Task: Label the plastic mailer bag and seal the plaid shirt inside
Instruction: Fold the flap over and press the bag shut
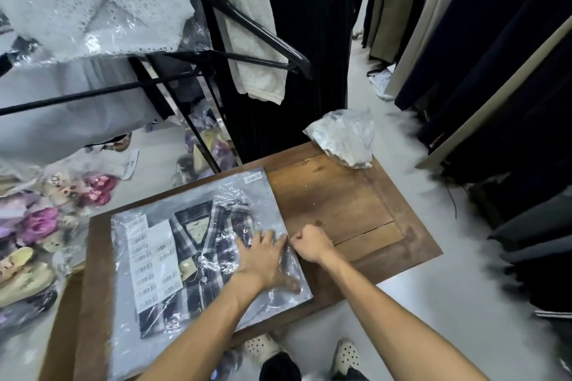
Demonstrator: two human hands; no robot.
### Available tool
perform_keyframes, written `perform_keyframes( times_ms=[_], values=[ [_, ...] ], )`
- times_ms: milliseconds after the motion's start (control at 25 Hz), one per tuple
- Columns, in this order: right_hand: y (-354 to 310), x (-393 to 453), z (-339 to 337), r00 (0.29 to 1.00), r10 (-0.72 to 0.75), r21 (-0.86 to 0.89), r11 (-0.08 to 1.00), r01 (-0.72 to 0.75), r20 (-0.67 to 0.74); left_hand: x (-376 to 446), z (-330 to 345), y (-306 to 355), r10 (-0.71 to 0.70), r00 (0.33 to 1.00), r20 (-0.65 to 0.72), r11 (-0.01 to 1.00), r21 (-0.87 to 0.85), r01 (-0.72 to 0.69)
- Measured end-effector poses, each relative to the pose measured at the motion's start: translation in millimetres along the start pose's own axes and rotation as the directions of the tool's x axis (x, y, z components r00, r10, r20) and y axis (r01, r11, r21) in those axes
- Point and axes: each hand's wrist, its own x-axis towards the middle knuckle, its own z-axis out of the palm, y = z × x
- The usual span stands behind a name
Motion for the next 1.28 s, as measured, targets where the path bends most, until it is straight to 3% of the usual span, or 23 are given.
perform_keyframes(
  times_ms=[80,280,400,760,960,1120,1200,1280],
  values=[
    [0.1,-1.7,1.7,1.0,-0.003,-0.009,1.0,0.003,0.012,-8.9,4.3,3.0,-0.022,0.99,0.136,1.0,-0.018,0.024],
    [11.1,-17.5,10.8,0.999,-0.046,-0.116,0.992,0.044,-0.02,-11.0,4.0,20.1,-0.081,0.968,0.235,0.996,-0.007,0.085],
    [21.7,-31.1,12.6,0.999,-0.054,-0.116,0.992,0.054,0.002,-9.3,8.8,28.4,-0.126,0.963,0.236,0.992,0.061,0.115],
    [43.6,-68.1,15.7,0.996,0.004,-0.137,0.991,0.009,0.093,-10.4,11.3,28.4,-0.125,0.975,0.186,0.992,0.004,0.127],
    [40.0,-76.1,12.9,0.988,0.121,-0.204,0.974,-0.099,0.098,-15.4,13.6,11.2,-0.027,0.997,0.073,1.0,0.01,0.026],
    [17.5,-73.0,5.7,0.982,0.153,-0.319,0.941,-0.11,0.113,-25.1,18.8,-11.9,0.07,0.997,-0.033,0.951,-0.301,-0.077],
    [-2.3,-70.6,9.7,0.996,0.086,-0.251,0.965,-0.079,0.017,-34.3,19.0,-37.3,0.036,0.984,-0.174,0.894,-0.435,-0.11],
    [-25.6,-66.7,21.7,0.996,-0.053,-0.154,0.987,0.041,-0.074,-45.2,22.7,-73.5,-0.107,0.935,-0.338,0.863,-0.498,-0.081]
  ],
)
